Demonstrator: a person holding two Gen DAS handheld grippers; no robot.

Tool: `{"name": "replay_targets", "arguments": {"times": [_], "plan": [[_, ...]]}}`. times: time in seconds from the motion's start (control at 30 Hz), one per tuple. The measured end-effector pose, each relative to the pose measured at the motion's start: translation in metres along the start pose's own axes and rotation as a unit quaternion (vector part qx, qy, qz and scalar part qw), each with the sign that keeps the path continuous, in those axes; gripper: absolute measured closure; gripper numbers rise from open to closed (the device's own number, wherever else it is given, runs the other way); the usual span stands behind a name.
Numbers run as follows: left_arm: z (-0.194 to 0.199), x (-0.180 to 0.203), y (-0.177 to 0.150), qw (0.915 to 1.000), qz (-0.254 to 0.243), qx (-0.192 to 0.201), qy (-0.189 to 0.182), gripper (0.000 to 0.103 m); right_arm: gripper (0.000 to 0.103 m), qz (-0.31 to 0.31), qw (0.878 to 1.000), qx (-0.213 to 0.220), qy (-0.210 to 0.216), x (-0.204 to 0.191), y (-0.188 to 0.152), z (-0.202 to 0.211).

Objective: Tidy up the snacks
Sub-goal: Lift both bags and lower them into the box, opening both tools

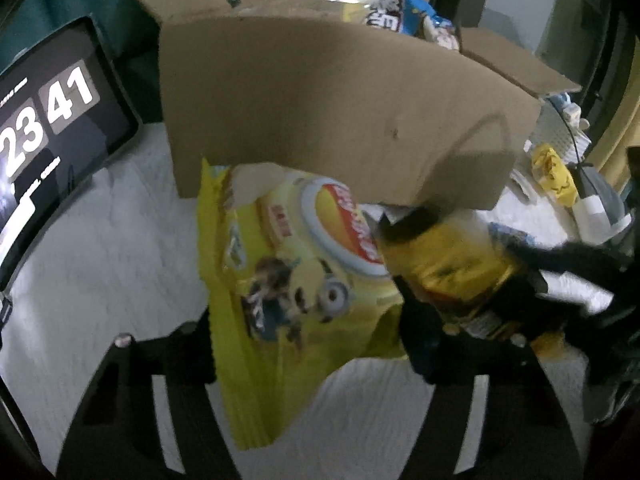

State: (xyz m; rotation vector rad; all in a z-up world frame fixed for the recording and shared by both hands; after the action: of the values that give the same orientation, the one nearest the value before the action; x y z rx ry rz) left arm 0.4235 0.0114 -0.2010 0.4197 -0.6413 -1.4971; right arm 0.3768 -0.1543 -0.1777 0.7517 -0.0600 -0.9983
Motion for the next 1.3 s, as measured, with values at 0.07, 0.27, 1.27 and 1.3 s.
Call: {"name": "replay_targets", "arguments": {"times": [0.07, 0.27, 1.27, 1.3], "plan": [[0.0, 0.004, 0.0, 1.0, -0.004, 0.003, -0.001, 0.037, 0.037, -0.008, 1.0, -0.017, 0.012, -0.006, -0.004, -0.012], [0.001, 0.007, 0.0, 1.0, -0.001, 0.007, -0.007, 0.038, 0.03, 0.024, 0.998, -0.032, -0.039, -0.023, -0.01, -0.031], [0.054, 0.0, -0.024, 0.9984, 0.008, 0.032, -0.046, 0.046, 0.072, 0.084, 0.995, -0.017, -0.041, -0.078, -0.036, -0.002], [0.057, 0.0, -0.027, 0.9983, 0.009, 0.032, -0.049, 0.046, 0.072, 0.086, 0.995, -0.017, -0.04, -0.078, -0.038, 0.0]]}}
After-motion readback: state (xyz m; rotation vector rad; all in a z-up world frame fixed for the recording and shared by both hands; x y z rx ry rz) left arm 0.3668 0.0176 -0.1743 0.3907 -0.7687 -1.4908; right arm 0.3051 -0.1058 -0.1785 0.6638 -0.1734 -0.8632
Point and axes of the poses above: each gripper's, at about its wrist camera, not at the fingertips, and z roughly against the way its jaws point, x to its right, y to its top, the point moved 6 cm from there along -z, roughly the way its jaws point
